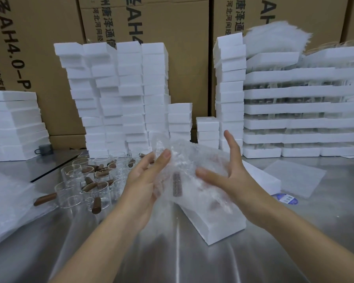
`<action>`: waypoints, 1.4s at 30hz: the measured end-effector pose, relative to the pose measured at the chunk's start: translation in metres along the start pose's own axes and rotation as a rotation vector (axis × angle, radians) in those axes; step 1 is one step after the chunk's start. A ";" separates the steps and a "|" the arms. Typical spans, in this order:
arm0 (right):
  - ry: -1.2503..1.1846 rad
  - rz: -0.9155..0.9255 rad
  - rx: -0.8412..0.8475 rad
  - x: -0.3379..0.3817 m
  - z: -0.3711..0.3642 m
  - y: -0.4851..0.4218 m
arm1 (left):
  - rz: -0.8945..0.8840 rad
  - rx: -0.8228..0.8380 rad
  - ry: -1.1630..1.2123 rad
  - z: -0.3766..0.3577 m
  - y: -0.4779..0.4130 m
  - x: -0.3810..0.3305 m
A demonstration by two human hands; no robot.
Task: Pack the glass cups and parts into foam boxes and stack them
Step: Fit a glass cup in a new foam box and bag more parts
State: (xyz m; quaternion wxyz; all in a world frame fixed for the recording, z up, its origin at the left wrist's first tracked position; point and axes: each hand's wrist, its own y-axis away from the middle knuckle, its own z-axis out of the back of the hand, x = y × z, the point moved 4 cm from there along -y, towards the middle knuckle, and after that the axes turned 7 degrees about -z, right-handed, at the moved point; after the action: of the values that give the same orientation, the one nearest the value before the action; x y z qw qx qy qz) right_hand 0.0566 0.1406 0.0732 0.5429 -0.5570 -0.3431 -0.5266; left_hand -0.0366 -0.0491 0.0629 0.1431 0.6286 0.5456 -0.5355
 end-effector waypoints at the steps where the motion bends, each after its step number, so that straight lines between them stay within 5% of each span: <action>1: 0.000 0.043 0.007 -0.001 -0.001 -0.004 | 0.003 0.026 -0.017 -0.001 0.000 0.001; 5: -0.142 0.029 0.028 -0.001 -0.001 -0.007 | 0.038 0.150 -0.071 -0.008 0.003 0.003; 17: -0.612 -0.078 0.143 0.003 0.011 -0.012 | 0.128 0.033 -0.108 -0.013 0.004 0.013; 25: -0.269 0.014 0.113 0.005 0.004 -0.009 | 0.162 0.060 -0.018 -0.015 0.006 0.015; 30: 0.082 0.132 -0.060 0.008 0.000 -0.004 | 0.176 0.097 -0.015 -0.018 0.007 0.011; 37: 0.218 0.371 -0.094 0.020 0.002 0.003 | 0.229 0.175 0.072 -0.032 0.013 0.010; 42: 0.503 0.493 -0.218 0.014 -0.006 0.006 | 0.302 0.087 -0.002 -0.035 0.015 0.014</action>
State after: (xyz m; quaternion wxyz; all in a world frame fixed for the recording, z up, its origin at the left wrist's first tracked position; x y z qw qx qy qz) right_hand 0.0640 0.1314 0.0846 0.6584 -0.5305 0.0038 -0.5339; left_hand -0.0081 -0.0210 0.0587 0.1955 0.7086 0.4210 -0.5315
